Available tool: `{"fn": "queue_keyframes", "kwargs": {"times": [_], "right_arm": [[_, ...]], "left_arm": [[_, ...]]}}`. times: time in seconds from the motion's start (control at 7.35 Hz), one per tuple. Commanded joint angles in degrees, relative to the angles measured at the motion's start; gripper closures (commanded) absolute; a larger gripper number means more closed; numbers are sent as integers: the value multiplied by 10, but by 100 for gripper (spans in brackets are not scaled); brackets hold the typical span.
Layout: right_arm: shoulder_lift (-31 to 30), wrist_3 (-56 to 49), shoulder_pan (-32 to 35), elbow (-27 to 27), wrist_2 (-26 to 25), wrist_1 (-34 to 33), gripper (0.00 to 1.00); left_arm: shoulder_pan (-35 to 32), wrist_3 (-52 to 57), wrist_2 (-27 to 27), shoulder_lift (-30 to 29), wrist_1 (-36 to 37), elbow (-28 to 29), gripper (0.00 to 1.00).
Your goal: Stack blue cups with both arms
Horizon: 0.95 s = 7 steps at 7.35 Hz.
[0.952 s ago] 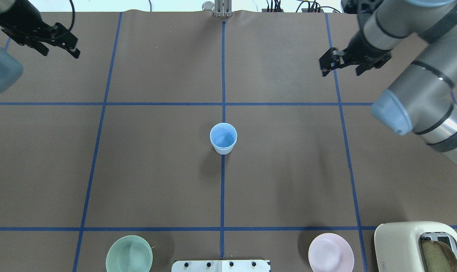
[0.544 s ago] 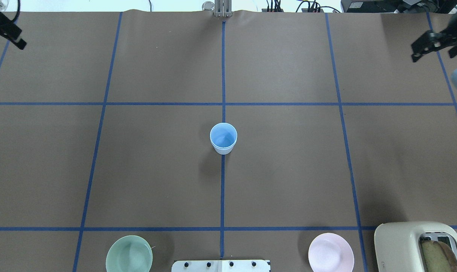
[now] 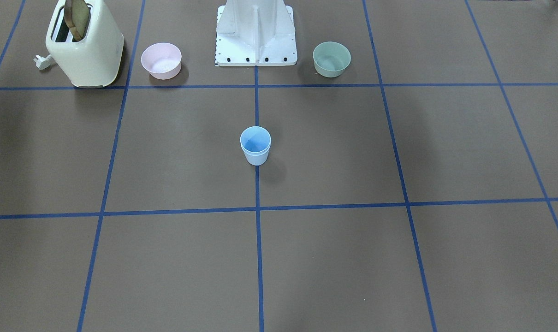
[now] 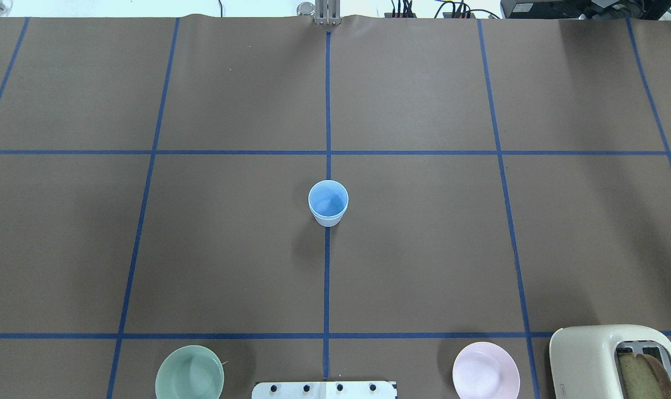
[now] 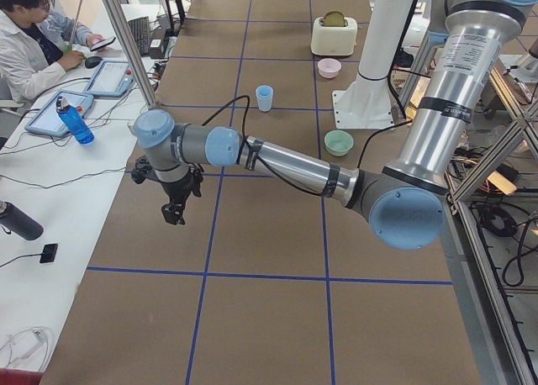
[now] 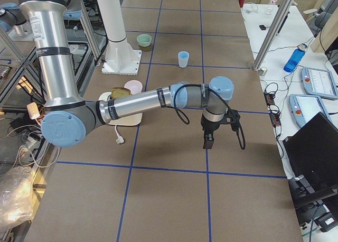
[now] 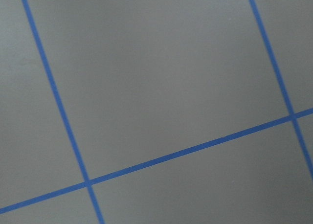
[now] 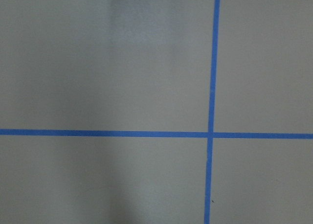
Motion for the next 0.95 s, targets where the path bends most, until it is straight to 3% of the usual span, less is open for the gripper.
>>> {"fn": "queue_keyframes", "kwargs": {"times": [0.0,0.27,0.82], "right_arm": [[-38,-50,27,-13,7,1,0],[-48,-50,27,-14,7,6,0],[-67,-50,27,-13,7,43,0]], "left_arm": [[-26,68,0,20,-6,60,0],[-25,65,-1,51,-27,62,1],[-26,65,-1,55,-31,62,1]]}}
